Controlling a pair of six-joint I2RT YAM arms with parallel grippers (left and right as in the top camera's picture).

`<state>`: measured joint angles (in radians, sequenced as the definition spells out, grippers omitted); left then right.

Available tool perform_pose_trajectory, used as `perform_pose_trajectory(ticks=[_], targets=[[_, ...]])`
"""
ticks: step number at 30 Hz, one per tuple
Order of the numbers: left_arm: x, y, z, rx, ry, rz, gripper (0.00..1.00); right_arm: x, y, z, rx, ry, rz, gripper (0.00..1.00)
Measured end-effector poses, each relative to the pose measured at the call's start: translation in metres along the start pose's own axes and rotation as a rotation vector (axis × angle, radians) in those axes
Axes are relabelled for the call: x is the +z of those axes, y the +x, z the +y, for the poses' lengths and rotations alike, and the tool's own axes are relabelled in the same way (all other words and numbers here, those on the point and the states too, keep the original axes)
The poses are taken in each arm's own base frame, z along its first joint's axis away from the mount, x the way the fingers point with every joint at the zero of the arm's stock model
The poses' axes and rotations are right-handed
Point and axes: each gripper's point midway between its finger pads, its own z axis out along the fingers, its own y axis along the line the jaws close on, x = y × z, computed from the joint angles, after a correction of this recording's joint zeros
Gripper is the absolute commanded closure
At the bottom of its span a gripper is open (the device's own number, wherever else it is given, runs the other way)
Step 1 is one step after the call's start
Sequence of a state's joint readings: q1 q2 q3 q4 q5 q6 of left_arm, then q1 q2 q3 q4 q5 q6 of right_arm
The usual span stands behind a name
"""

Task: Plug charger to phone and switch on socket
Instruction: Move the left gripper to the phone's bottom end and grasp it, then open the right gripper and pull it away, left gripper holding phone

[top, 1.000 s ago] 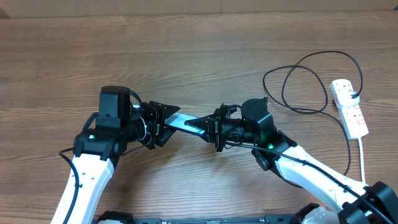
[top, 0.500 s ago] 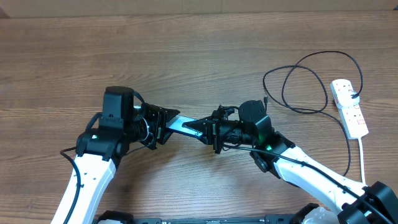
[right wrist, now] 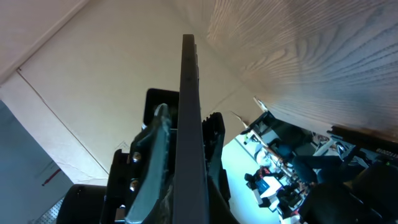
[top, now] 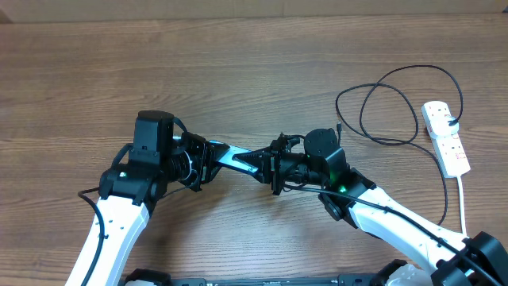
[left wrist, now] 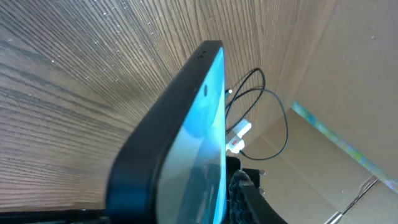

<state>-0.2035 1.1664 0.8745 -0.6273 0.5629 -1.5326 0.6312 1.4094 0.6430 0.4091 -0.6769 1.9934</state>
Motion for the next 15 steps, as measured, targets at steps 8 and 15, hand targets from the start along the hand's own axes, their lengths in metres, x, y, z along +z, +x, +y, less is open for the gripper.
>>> perform_pose_trajectory(ticks=[8, 15], targets=[[0.0007, -0.0008, 0.0008, -0.012, -0.003, -0.002, 0.85, 0.0003, -0.0010, 0.0010, -0.002, -0.006, -0.008, 0.96], [0.0009, -0.0016, -0.0027, -0.026, 0.011, -0.004, 0.96, 0.0007, -0.0037, 0.0040, 0.018, -0.023, -0.028, 0.96]])
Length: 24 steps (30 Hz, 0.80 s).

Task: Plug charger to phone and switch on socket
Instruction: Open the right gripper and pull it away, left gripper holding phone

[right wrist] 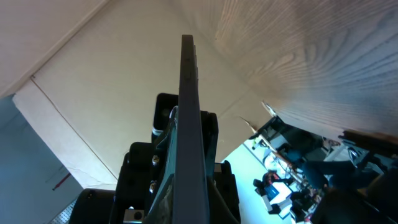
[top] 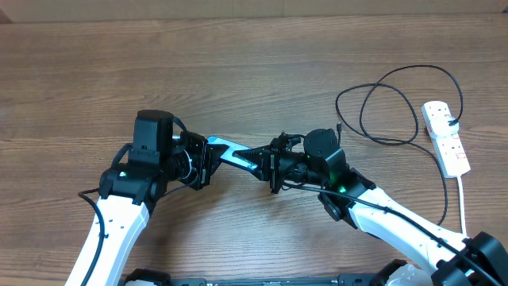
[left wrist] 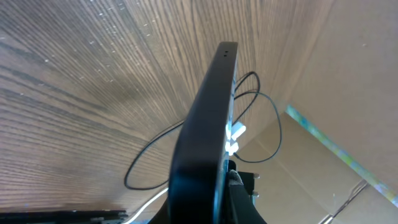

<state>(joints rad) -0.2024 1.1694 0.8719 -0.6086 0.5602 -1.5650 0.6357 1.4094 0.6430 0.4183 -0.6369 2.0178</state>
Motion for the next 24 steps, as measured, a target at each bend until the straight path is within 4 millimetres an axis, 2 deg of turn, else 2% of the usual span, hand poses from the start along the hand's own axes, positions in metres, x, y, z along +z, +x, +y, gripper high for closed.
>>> perform_pose_trajectory(ticks=[9, 12, 16, 18, 24], targets=[[0.000, 0.000, -0.005, 0.006, 0.021, -0.001, 0.96, 0.000, -0.001, 0.003, -0.005, -0.012, -0.009, 0.96], [0.000, -0.001, -0.011, 0.021, 0.047, -0.003, 0.96, 0.000, -0.001, 0.007, -0.009, -0.024, -0.015, 0.87], [0.000, -0.001, -0.018, 0.039, 0.072, -0.004, 0.96, 0.000, -0.001, 0.008, -0.018, -0.025, -0.017, 0.85], [0.000, -0.001, -0.021, 0.046, 0.083, -0.004, 0.96, 0.000, -0.002, 0.008, -0.020, -0.028, -0.021, 0.78], [0.000, -0.002, -0.032, 0.075, 0.129, -0.011, 0.96, 0.001, -0.002, 0.004, -0.016, -0.011, -0.022, 0.40]])
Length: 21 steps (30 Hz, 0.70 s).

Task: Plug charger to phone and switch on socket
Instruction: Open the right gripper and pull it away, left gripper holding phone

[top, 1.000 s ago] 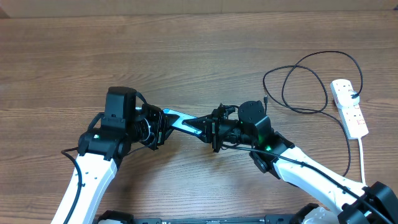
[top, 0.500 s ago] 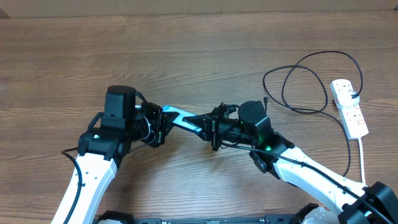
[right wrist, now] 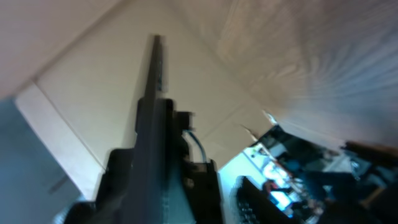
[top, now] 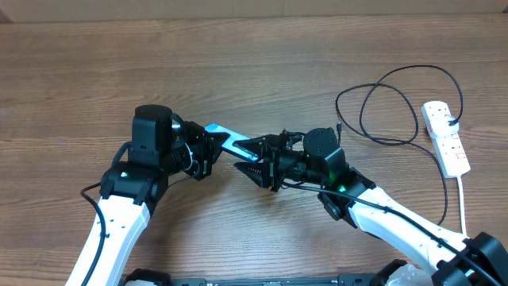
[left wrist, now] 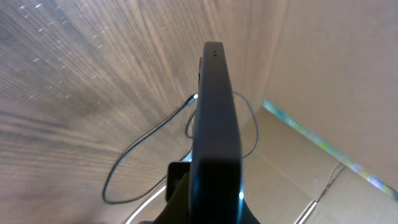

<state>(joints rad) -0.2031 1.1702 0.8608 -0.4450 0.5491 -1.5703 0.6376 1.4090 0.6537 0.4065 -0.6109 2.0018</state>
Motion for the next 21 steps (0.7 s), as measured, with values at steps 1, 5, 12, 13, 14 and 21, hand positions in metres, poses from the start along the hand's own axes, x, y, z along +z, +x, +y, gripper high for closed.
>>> perform_pose_trajectory(ticks=[1, 5, 12, 13, 14, 21], targets=[[0.000, 0.000, -0.003, 0.012, 0.011, -0.002, 0.96, 0.000, 0.001, -0.001, -0.002, 0.003, 0.004, 0.37], [0.000, -0.002, -0.010, 0.079, 0.039, -0.011, 0.96, 0.000, 0.001, -0.003, -0.006, 0.014, 0.007, 0.29], [-0.008, -0.028, -0.006, 0.261, 0.027, -0.067, 0.96, -0.001, -0.011, -0.027, -0.009, 0.111, -0.049, 0.12], [-0.010, -0.033, -0.006, 0.297, 0.030, -0.073, 0.96, -0.002, -0.015, -0.032, -0.032, 0.128, -0.066, 0.05], [-0.011, -0.035, -0.007, 0.320, 0.033, -0.073, 0.96, -0.003, -0.020, -0.036, -0.063, 0.144, -0.087, 0.00], [-0.009, -0.042, -0.001, 0.498, 0.054, 0.042, 0.96, -0.014, -0.057, -0.055, -0.368, 0.253, -0.257, 0.00]])
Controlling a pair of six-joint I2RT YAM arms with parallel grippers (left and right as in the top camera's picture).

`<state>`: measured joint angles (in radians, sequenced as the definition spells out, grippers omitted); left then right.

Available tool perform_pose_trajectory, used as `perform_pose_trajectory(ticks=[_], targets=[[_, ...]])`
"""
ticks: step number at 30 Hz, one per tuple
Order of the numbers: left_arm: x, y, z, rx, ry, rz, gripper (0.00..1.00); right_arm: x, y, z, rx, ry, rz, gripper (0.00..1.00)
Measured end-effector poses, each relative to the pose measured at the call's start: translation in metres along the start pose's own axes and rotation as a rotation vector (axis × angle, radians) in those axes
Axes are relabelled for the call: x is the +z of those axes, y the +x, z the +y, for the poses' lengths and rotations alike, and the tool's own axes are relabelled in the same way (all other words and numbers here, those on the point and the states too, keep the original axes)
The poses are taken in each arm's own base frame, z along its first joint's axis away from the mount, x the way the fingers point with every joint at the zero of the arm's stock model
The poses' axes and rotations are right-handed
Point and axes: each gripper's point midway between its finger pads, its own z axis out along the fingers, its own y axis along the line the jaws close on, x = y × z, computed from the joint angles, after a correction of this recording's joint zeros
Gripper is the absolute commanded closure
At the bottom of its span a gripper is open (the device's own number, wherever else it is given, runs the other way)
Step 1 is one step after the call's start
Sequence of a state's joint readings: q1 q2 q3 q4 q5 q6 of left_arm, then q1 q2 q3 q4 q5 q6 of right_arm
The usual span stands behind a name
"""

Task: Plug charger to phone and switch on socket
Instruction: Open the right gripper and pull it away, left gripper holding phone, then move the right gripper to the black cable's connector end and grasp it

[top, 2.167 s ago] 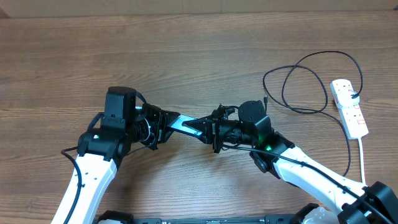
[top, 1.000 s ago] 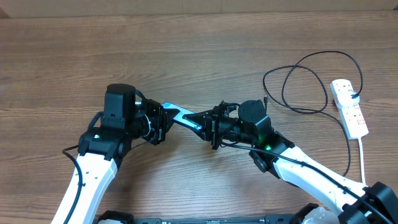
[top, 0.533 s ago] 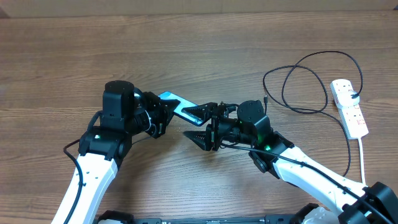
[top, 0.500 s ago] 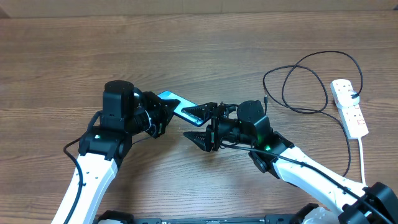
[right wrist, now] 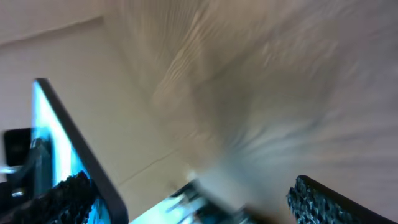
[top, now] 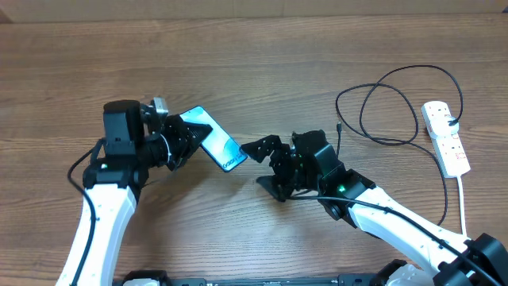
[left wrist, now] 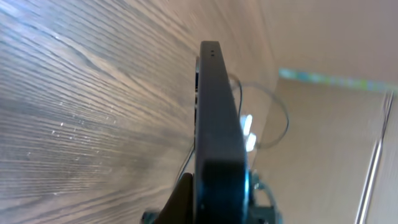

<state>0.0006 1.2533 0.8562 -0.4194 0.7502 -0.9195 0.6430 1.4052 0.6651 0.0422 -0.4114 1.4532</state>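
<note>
The phone point(top: 211, 149), black with a lit blue screen, is held above the table with my left gripper point(top: 181, 140) shut on its left end. In the left wrist view the phone point(left wrist: 217, 124) shows edge-on between the jaws. My right gripper point(top: 265, 168) stands open just right of the phone, not touching it. In the blurred right wrist view the phone point(right wrist: 69, 144) is at the left, beyond my open gripper point(right wrist: 199, 199). The black charger cable point(top: 389, 103) lies looped at the right, its free plug point(top: 339, 125) on the table. It runs to the white socket strip point(top: 446, 137).
Brown wooden table point(top: 262, 63) all round. The socket strip's white lead point(top: 463, 199) runs toward the front right edge. A cardboard wall shows in the wrist views.
My left arm has swung left with the phone, whose screen now faces up. The open right gripper has drawn back and now stands apart from the phone.
Both grippers were shut on the phone, held edge-up between them over the table's middle. Then the right gripper stood open beside it. Now the left gripper alone holds the phone, further left, and the cable and socket strip lie as before.
</note>
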Motion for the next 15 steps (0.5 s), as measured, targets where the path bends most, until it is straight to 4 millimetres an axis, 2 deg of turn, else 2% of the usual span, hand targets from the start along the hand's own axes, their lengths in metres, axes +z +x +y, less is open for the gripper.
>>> perform_pose_trajectory(ticks=[4, 10, 15], targets=[[0.018, 0.013, 0.009, 0.044, 0.050, 0.159, 0.96, -0.001, -0.015, -0.010, -0.166, 0.048, -0.083, 0.00], [0.038, 0.029, 0.011, 0.039, 0.189, 0.362, 0.96, -0.009, -0.041, -0.017, -0.403, 0.096, -0.151, 0.00], [0.046, 0.035, 0.013, 0.016, 0.273, 0.459, 0.96, -0.031, -0.087, -0.032, -0.421, 0.162, -0.241, 0.00]])
